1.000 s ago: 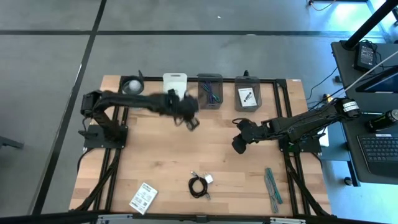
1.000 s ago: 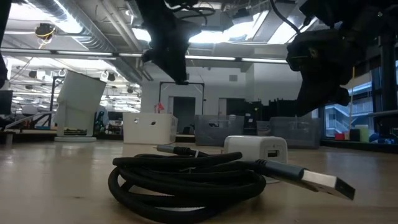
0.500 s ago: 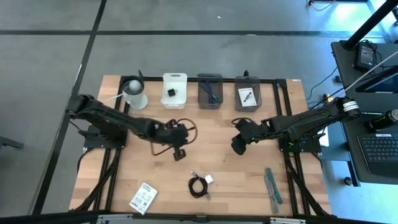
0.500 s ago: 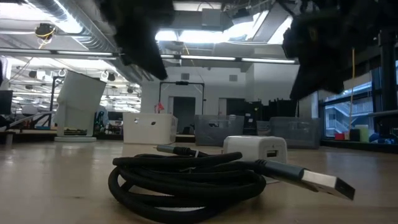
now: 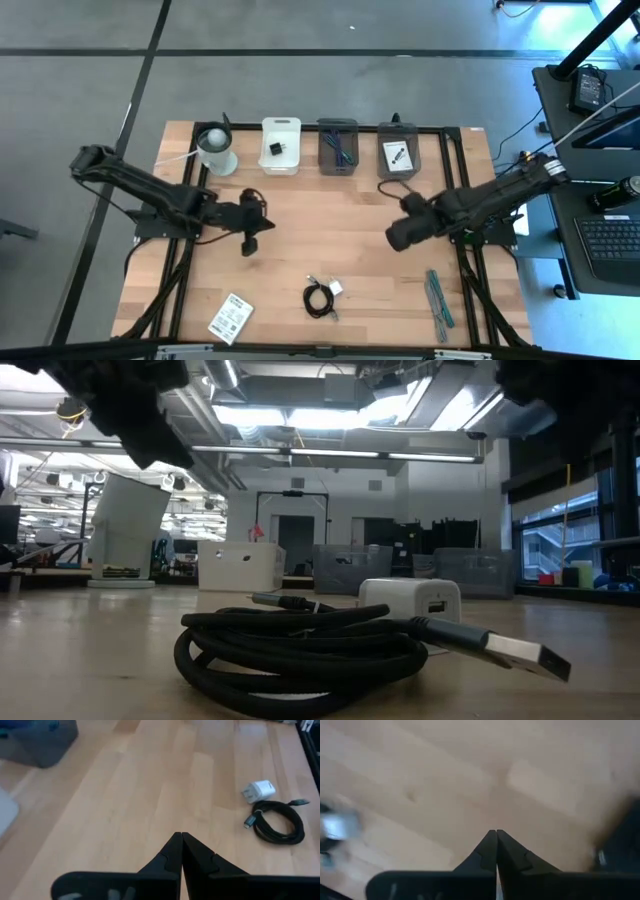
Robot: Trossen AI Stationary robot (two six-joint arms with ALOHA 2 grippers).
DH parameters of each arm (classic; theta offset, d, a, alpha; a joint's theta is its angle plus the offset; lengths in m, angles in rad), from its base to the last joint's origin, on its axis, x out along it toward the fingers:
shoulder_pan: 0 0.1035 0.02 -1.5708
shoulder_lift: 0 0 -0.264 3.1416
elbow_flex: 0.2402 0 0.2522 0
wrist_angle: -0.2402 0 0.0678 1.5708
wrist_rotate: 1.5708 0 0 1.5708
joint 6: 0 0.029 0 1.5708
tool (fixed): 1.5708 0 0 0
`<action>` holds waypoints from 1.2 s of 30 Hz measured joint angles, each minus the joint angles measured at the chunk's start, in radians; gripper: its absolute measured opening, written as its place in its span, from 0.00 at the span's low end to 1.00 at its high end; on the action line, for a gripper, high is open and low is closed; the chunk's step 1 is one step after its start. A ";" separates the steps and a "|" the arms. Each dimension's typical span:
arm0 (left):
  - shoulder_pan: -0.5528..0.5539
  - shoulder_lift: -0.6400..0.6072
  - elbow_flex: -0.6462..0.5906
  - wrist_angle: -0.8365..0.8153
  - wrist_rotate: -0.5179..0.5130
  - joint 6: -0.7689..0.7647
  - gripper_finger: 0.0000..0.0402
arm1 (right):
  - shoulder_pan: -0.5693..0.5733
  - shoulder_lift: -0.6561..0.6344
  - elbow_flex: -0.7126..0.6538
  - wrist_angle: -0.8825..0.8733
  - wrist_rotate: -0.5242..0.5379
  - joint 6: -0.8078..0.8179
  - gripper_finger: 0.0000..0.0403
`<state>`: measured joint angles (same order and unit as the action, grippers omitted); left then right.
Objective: Pick and place items into bin
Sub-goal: Put the blue charger cable into the left black bin
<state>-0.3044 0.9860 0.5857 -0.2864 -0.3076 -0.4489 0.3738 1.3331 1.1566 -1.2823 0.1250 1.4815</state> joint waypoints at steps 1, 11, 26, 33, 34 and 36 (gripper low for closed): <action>-0.002 -0.023 -0.008 -0.006 -0.006 0.008 0.00 | 0.022 0.015 -0.002 -0.005 -0.027 0.042 0.02; -0.002 -0.125 -0.022 -0.001 0.021 0.127 0.00 | 0.258 0.137 -0.075 0.069 -0.294 0.379 0.21; -0.002 -0.129 -0.022 -0.003 0.042 0.139 0.00 | 0.519 0.151 -0.263 0.422 -0.411 0.691 0.46; -0.002 -0.129 -0.022 -0.001 0.040 0.125 0.00 | 0.555 0.151 -0.383 0.606 -0.416 0.740 0.41; -0.002 -0.129 -0.022 -0.001 0.040 0.121 0.00 | 0.557 0.151 -0.396 0.620 -0.417 0.740 0.40; -0.002 -0.129 -0.022 -0.001 0.040 0.110 0.00 | 0.560 0.150 -0.416 0.632 -0.419 0.735 0.39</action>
<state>-0.3061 0.8574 0.5640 -0.2878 -0.2680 -0.3387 0.9340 1.4833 0.7404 -0.6504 -0.2936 2.2166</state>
